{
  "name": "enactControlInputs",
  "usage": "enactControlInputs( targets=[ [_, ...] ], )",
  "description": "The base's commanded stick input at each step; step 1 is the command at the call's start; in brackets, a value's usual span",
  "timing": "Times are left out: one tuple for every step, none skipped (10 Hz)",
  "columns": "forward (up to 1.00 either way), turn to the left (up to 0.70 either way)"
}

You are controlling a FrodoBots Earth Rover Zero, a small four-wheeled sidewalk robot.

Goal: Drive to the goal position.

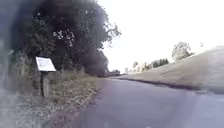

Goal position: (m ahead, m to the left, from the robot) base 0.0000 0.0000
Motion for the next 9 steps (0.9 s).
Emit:
enactControlInputs(
  targets=[
    [-0.45, 0.00],
    [-0.45, 0.00],
    [-0.45, 0.00],
    [-0.45, 0.00],
    [-0.45, 0.00],
    [-0.45, 0.00],
    [-0.45, 0.00],
    [-0.45, 0.00],
    [-0.45, 0.00]
  ],
)
